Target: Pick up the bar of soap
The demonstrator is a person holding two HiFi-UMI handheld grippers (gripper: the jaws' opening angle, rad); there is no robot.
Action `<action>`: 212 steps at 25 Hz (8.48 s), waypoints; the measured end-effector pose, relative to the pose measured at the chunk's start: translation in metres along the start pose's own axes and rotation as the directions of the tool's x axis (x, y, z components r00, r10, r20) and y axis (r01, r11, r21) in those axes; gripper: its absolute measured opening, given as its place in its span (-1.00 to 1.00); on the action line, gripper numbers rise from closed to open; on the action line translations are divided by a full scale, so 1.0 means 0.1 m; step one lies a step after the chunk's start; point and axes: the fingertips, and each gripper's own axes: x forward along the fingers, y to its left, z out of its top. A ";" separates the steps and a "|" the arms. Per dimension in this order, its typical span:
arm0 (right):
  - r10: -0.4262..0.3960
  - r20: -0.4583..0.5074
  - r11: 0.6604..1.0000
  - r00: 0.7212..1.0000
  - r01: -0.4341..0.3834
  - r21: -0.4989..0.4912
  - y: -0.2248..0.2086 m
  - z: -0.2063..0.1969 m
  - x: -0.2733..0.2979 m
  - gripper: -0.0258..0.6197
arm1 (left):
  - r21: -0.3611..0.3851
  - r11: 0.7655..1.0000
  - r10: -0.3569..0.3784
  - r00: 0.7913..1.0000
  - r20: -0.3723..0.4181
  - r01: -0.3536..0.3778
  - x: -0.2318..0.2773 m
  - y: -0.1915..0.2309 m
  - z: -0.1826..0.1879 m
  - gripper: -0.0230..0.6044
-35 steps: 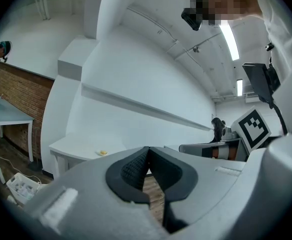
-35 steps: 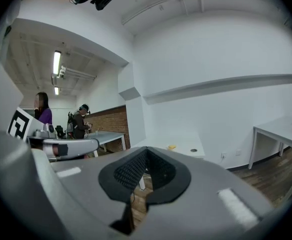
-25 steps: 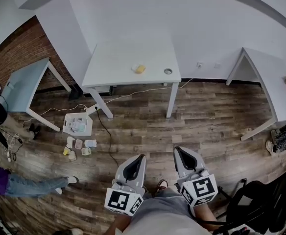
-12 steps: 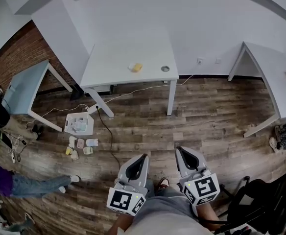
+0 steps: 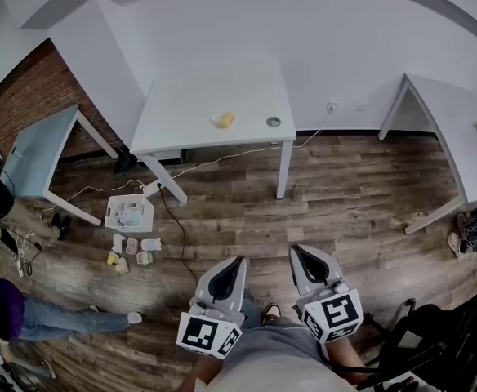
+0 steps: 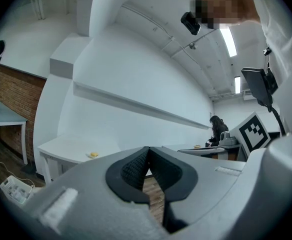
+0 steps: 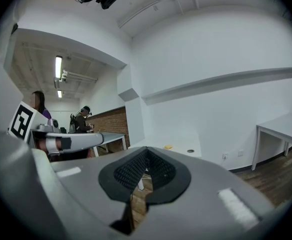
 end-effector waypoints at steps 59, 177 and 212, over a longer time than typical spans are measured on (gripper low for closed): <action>-0.008 -0.046 0.998 0.999 0.005 -0.056 0.01 0.58 3.22 -0.92 | -0.038 0.997 -0.065 0.997 -0.045 0.063 1.71 2.71 0.36 -0.92; 0.209 -0.490 0.977 0.846 -0.165 0.133 -1.78 -1.25 6.64 -0.92 | -0.737 0.633 -0.066 0.932 -0.357 -0.237 4.56 4.54 -2.13 -0.41; 0.270 -0.418 0.925 0.867 -0.113 0.363 -1.94 -1.20 6.72 -0.92 | -0.852 0.495 -0.108 0.961 -0.253 -0.168 4.69 4.57 -2.05 -0.46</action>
